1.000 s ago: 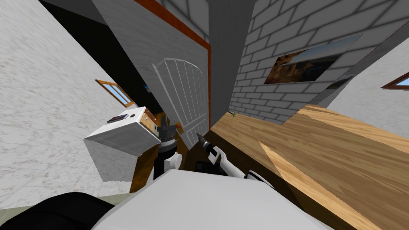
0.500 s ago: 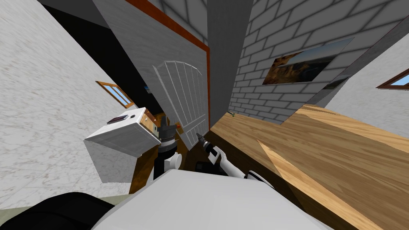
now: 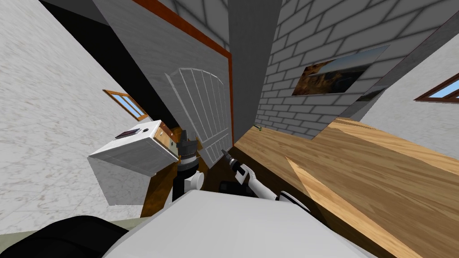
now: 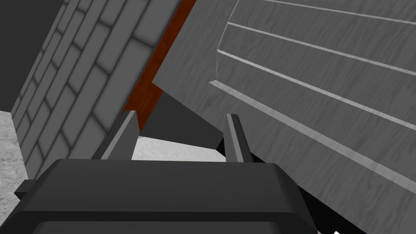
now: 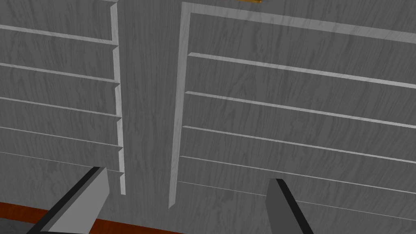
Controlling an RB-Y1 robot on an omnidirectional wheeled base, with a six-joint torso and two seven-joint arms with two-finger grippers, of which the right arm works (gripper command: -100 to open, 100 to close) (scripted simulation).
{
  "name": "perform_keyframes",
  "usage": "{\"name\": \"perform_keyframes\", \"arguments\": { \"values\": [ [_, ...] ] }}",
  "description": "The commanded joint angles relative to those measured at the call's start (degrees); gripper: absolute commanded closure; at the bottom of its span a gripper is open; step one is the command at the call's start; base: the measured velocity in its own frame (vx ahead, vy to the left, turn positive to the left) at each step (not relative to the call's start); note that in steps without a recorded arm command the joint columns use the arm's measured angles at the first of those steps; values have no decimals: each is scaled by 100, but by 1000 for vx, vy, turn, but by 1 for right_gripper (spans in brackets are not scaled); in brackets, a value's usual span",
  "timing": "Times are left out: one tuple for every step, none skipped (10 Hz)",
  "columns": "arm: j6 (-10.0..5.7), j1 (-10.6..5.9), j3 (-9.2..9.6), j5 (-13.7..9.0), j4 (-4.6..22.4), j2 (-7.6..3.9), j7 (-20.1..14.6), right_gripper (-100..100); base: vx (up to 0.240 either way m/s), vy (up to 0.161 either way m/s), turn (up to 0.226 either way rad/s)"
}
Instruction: Pull the door open
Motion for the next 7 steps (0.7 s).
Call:
{"name": "perform_keyframes", "arguments": {
  "values": [
    [-3,-23,17,-11,29,-80,-3,-100,-28,-195,-34],
    [-11,-39,35,-22,44,-145,-9,-100,-45,-218,-34],
    [-24,-65,62,-39,68,-220,-19,-100,-43,-188,-50],
    [-49,-117,106,-74,112,-290,-35,-100,-28,-192,-99],
    [-92,-222,164,-140,204,-168,-61,-100,-28,51,-128],
    [-94,-226,165,-143,208,-154,-62,-100,-12,213,-76],
    [-99,-240,170,-152,220,-111,-65,-100,-5,240,-3]
  ]
}}
